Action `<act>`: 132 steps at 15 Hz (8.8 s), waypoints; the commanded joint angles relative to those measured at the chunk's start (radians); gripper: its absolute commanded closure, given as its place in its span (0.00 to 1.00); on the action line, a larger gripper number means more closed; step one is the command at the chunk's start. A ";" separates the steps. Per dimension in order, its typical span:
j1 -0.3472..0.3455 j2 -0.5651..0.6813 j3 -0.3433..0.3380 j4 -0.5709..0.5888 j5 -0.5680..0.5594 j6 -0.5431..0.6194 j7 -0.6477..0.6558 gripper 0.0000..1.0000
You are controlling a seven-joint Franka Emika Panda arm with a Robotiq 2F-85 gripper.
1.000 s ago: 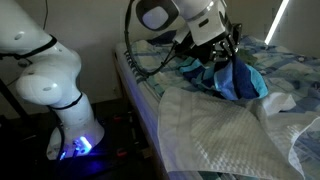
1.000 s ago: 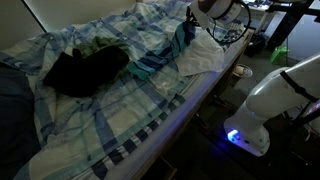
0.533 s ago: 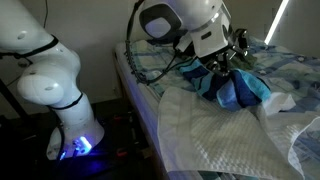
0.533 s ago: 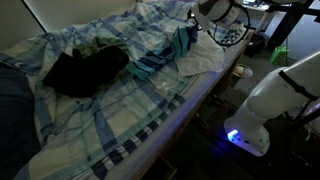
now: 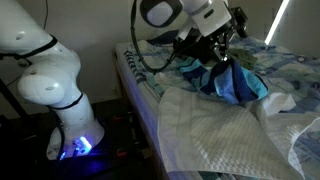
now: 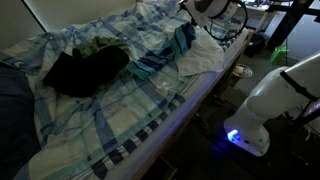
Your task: Unfold the blue towel.
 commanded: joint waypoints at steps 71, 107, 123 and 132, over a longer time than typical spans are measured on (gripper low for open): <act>-0.133 0.174 0.386 0.102 -0.568 -0.348 0.725 0.00; 0.051 0.457 0.153 0.317 -0.675 -0.611 1.032 0.28; 0.053 0.472 0.145 0.417 -0.670 -0.727 1.001 0.43; 0.071 0.497 0.144 0.396 -0.661 -0.712 0.954 0.03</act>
